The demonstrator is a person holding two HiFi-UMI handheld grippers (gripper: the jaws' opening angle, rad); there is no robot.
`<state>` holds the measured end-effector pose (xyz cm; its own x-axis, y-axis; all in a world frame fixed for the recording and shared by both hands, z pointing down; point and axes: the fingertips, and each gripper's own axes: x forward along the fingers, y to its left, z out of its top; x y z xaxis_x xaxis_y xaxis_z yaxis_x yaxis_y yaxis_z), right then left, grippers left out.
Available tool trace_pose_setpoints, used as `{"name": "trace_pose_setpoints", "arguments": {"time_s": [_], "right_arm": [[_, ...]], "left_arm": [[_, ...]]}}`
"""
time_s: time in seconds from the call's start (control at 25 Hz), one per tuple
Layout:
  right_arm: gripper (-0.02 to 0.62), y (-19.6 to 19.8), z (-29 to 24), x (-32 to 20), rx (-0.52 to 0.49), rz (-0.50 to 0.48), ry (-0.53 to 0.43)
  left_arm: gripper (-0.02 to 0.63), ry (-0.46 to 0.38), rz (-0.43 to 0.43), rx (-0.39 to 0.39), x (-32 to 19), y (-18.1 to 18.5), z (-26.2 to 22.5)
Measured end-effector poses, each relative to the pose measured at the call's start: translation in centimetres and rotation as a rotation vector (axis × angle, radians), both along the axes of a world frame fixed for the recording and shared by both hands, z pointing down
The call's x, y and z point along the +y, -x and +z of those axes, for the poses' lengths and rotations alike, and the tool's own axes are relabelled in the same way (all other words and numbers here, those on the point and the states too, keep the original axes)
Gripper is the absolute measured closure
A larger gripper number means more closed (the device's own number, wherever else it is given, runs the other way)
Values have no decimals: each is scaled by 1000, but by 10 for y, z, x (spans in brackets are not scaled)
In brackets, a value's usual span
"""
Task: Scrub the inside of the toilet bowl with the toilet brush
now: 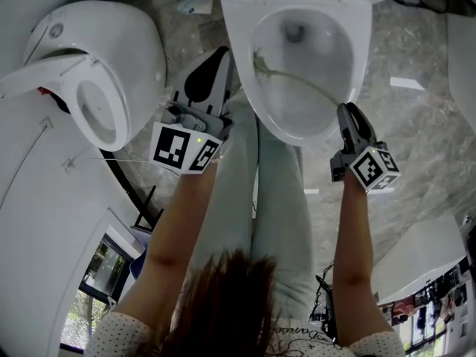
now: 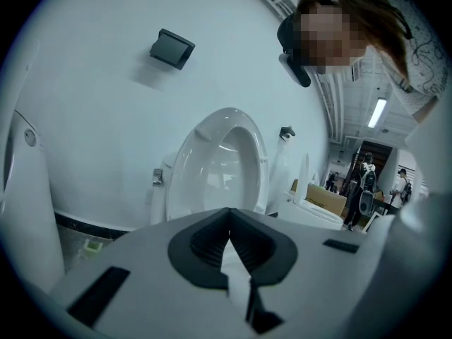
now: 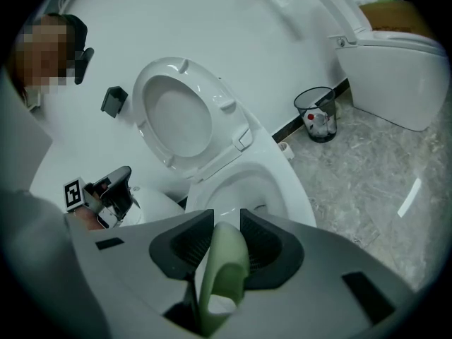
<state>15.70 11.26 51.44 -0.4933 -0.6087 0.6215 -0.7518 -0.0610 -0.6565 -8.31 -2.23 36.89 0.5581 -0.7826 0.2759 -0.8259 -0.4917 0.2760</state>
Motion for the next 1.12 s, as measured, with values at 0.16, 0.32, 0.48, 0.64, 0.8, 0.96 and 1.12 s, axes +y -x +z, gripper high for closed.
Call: {"name": "trace_pose_setpoints", "arguments": {"time_s": [0.16, 0.32, 0.48, 0.64, 0.8, 0.96, 1.12], "right_arm": [[468, 0, -1, -2, 17, -21, -12], [468, 3, -5, -3, 38, -57, -35], [468, 3, -9, 2, 46, -96, -52], [469, 0, -12, 16, 46, -122, -49], [469, -7, -16, 33, 53, -147, -31], [469, -12, -20, 44, 74, -179, -21], [468, -11, -23, 46, 101, -212, -32]], "left_arm": [[603, -1, 15, 0, 2, -4, 0], [603, -1, 29, -1, 5, -8, -1], [603, 0, 35, 2, 6, -9, -2], [603, -1, 43, 3, 8, -11, -3], [603, -3, 50, 3, 10, -12, -5], [603, -3, 56, 5, 12, -13, -7], [603, -2, 64, 6, 16, -15, -8]]}}
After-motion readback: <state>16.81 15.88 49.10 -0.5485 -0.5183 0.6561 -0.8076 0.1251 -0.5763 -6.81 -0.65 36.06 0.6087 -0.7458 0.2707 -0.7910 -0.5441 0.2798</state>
